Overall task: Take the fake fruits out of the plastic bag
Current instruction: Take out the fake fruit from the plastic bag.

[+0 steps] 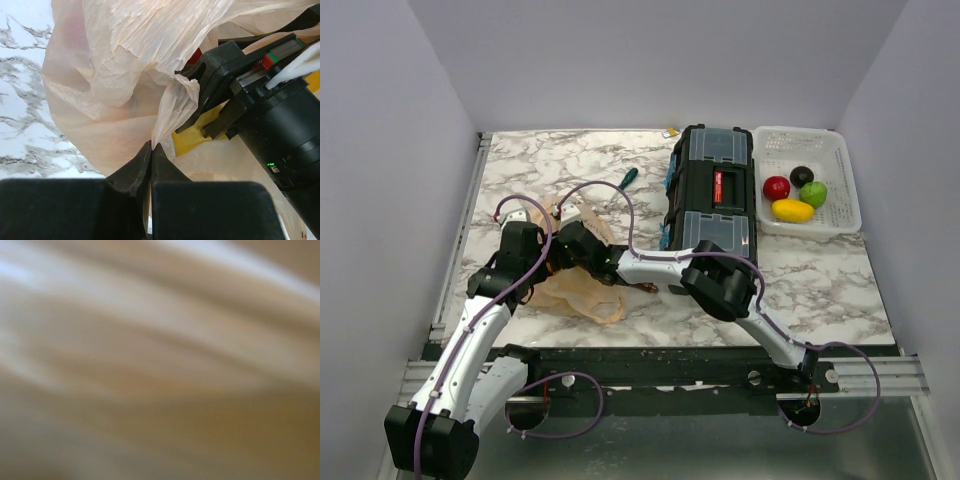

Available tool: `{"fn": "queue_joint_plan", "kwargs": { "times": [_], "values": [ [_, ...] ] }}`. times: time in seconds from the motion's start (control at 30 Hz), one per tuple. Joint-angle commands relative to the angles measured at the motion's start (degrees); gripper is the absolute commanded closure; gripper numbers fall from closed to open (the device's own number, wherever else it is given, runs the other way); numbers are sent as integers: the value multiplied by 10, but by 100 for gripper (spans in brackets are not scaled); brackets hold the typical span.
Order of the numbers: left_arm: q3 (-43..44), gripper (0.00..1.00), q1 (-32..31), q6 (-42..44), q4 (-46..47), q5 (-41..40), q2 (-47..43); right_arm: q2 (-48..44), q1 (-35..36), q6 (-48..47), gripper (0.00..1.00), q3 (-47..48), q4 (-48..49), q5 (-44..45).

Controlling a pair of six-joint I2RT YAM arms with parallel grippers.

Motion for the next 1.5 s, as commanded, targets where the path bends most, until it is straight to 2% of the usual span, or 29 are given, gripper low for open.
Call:
{"fn": "queue_joint_plan", "kwargs": {
  "times": [0.0, 0.07, 0.13, 0.27, 0.53, 0.77, 1.03, 1.3, 1.47],
  "values": [
    [3, 100, 2, 8, 8, 16, -5, 31, 1, -27, 37, 21, -5, 27],
    [3, 100, 2, 9, 9, 18, -5, 37, 0, -34, 40, 27, -4, 34],
    [3, 100, 2, 9, 9, 19, -7, 40, 1, -40, 51, 29, -5, 38],
    [2, 100, 2, 10, 10, 20, -11, 34, 1, -45, 61, 28, -9, 37],
    [3, 100, 2, 12, 11, 22, -11, -34, 1, -48, 83, -4, -24, 35],
    [4, 100, 2, 13, 10, 20, -15, -122, 1, -42, 93, -71, -14, 28],
    [4, 100, 2, 11, 8, 11, -21, -207, 1, -29, 99, -126, -17, -6],
    [4, 100, 2, 3, 2, -27, -50, -270, 1, -9, 99, -156, -26, -25],
    [4, 100, 2, -7, -5, -66, -79, -288, 1, -37, 99, -168, -43, -19]
  ]
}}
